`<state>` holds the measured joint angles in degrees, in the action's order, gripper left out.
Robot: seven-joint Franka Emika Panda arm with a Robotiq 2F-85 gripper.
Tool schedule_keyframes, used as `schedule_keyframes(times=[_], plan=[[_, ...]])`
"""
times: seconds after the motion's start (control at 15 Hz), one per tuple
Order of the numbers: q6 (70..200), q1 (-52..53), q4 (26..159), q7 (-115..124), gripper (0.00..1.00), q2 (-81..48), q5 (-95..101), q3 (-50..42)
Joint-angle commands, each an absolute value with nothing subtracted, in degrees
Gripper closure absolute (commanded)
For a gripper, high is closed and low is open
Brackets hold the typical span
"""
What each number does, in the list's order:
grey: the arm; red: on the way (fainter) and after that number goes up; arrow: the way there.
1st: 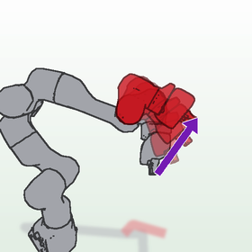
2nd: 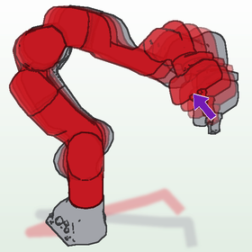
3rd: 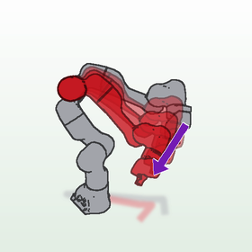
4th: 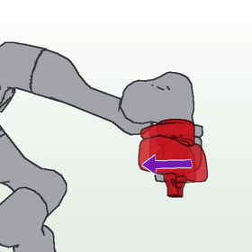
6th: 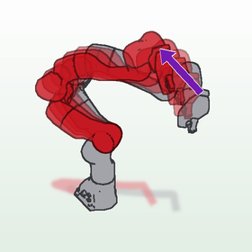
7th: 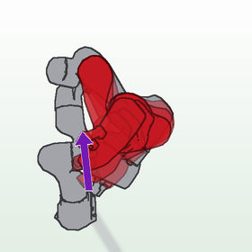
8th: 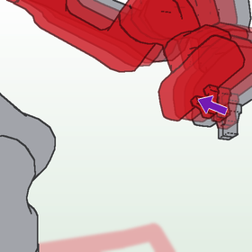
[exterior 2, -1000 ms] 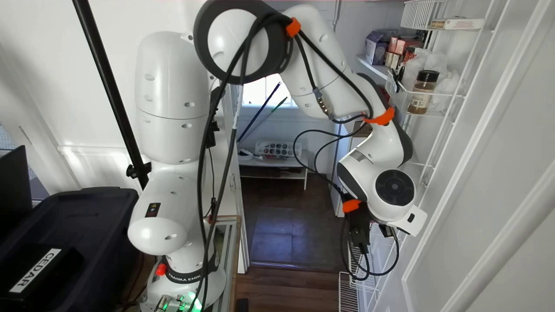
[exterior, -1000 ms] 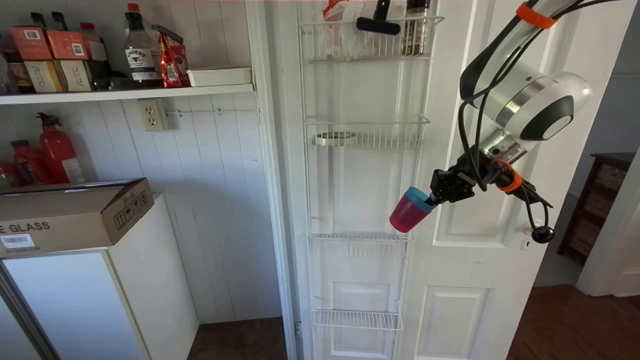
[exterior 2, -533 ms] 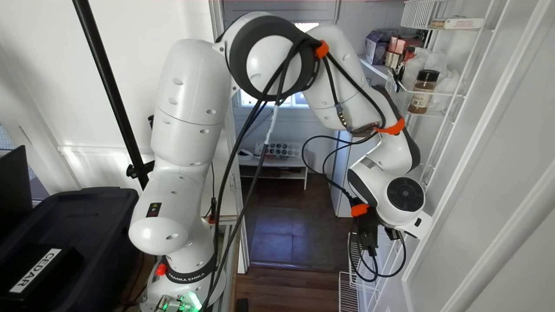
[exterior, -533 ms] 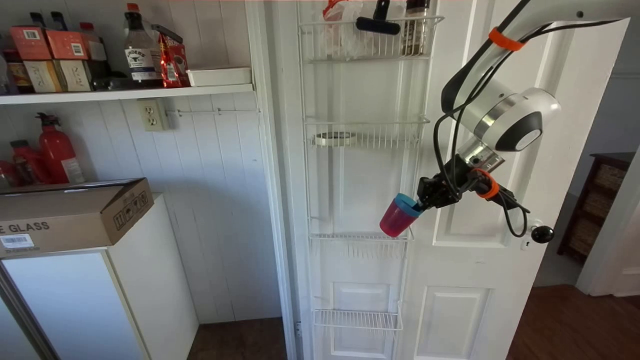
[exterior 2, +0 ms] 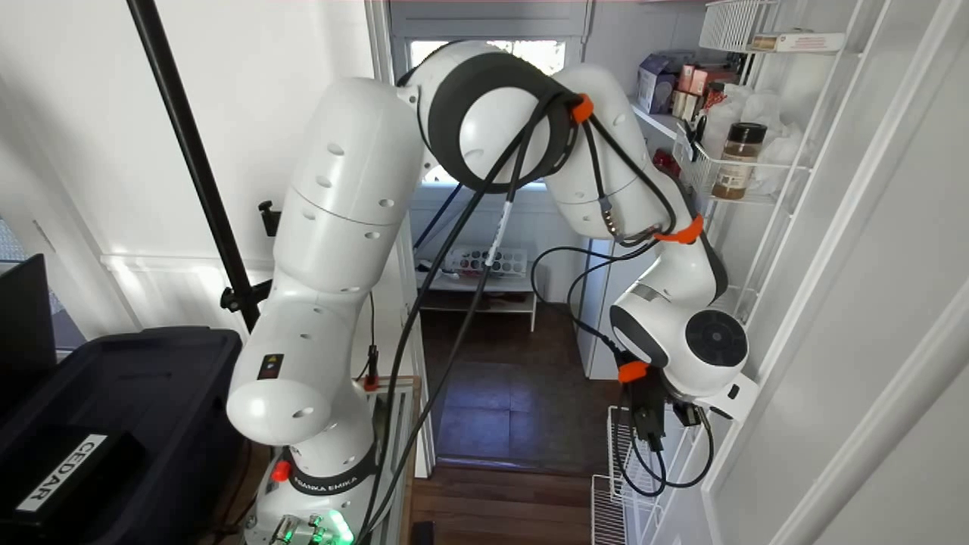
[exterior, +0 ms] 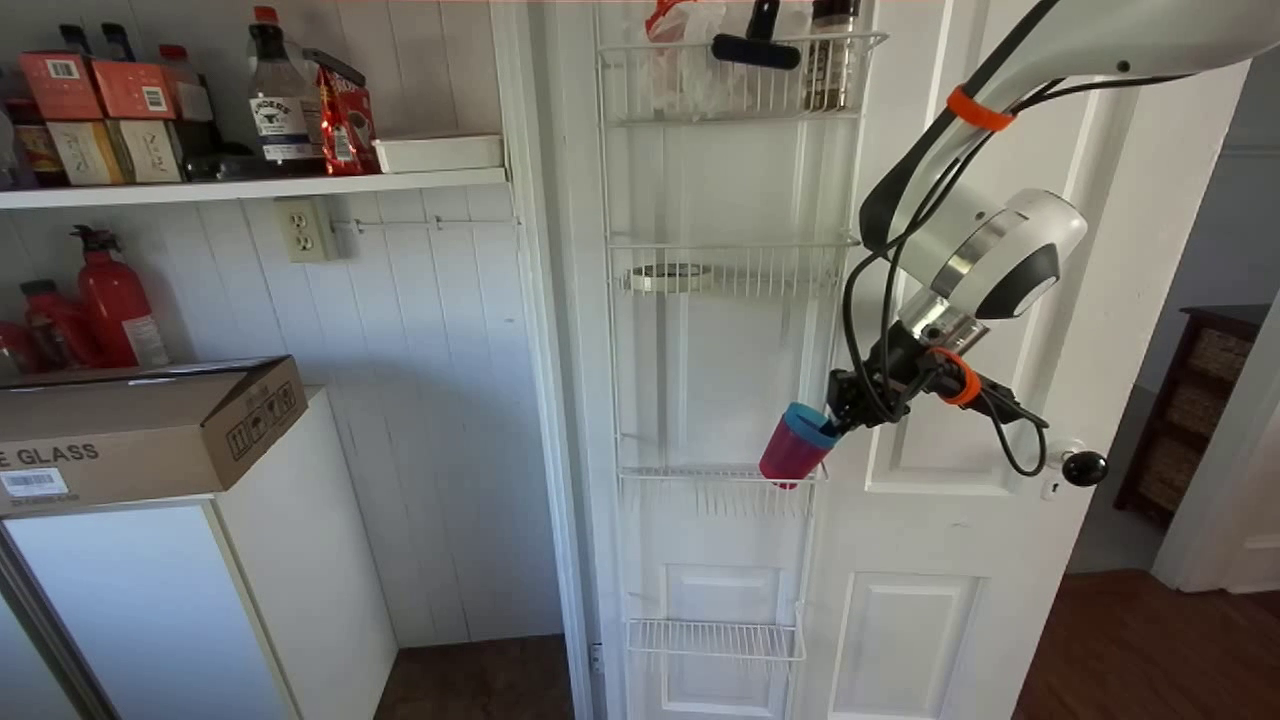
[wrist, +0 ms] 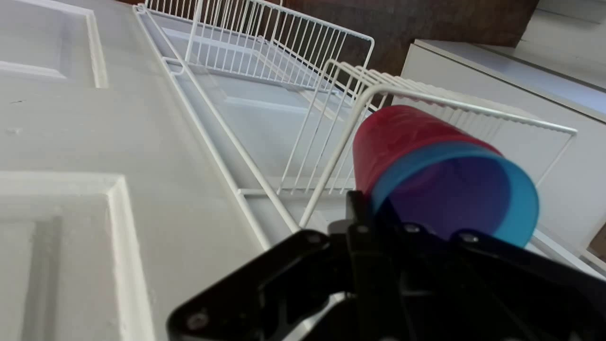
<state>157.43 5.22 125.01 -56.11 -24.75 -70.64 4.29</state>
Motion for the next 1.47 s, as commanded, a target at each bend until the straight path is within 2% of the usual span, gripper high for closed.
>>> schedule_keyframes(times=[0.0,0.07,0.73,1.4], plan=[[158.48,7.12,123.45,-51.4,0.7,-25.97,-66.38,3.25],[158.41,7.1,123.3,-50.87,0.69,-25.99,-65.6,3.12],[157.13,5.59,124.62,-50.54,0.02,-24.02,-64.17,3.19],[152.19,3.42,137.58,-53.93,0.0,-11.71,-62.97,1.63]])
